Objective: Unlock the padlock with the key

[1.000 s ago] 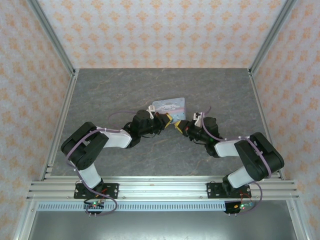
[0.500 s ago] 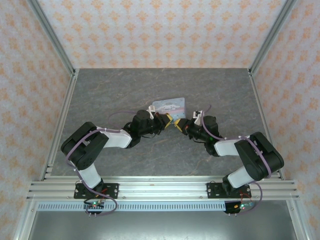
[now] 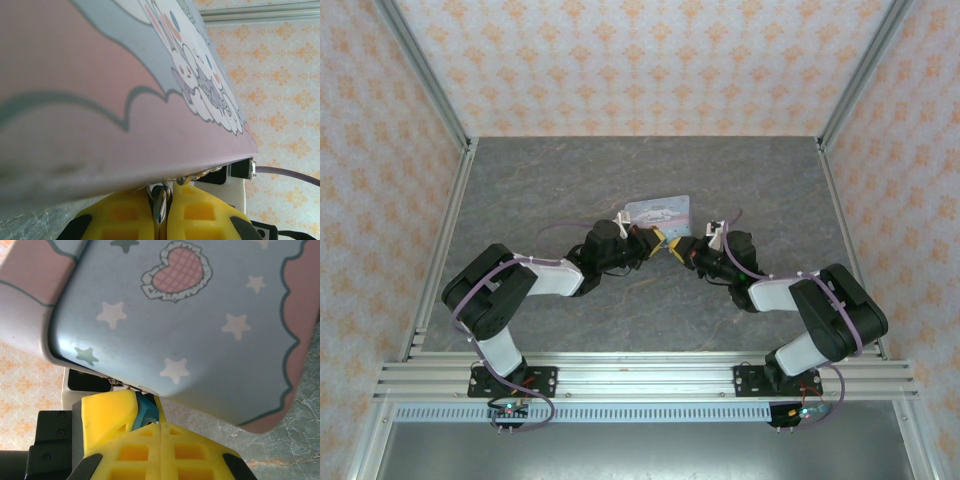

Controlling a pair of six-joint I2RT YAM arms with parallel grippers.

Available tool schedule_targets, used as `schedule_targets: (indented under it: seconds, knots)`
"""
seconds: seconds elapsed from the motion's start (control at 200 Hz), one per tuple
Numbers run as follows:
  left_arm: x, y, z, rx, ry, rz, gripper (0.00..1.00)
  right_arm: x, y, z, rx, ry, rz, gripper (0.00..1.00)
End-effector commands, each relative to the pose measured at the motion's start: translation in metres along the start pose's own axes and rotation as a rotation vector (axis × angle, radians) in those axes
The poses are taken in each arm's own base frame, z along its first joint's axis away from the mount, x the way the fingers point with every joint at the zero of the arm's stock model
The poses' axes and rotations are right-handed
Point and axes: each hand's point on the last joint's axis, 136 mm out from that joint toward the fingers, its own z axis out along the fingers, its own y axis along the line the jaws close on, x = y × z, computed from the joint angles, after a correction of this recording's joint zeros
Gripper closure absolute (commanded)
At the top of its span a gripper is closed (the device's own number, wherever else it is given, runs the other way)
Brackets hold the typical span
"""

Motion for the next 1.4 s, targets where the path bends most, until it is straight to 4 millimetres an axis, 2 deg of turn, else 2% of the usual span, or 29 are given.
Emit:
schedule_targets:
  seconds: [0.0,0.591,0.796,1.091,1.226,1.396]
  knots:
    - [0.008,-0.016,0.004,0.053,0.019,0.044,1.0,-0.005,0.032,0.002,-0.08,-0.009,-0.051,1.0]
    - [0.01,-0.009,0.01,0.027,0.017,0.048,1.0,-0.001,0.033,-0.002,-0.057,0.001,-0.075,1.0]
    - [0.012,-0.02,0.011,0.061,0.029,0.033,1.0,-0.002,0.029,0.002,-0.058,0.004,-0.066,1.0]
    - [0.02,-0.055,0.002,0.192,0.079,-0.007,1.0,-0.011,0.02,0.005,-0.065,-0.001,-0.053,1.0]
    - [0.024,-0.059,-0.005,0.191,0.091,0.02,1.0,-0.021,0.018,0.003,-0.067,-0.015,-0.046,1.0]
    - [0.026,-0.061,-0.008,0.187,0.094,0.035,1.0,-0.024,0.024,0.006,-0.081,-0.013,-0.046,1.0]
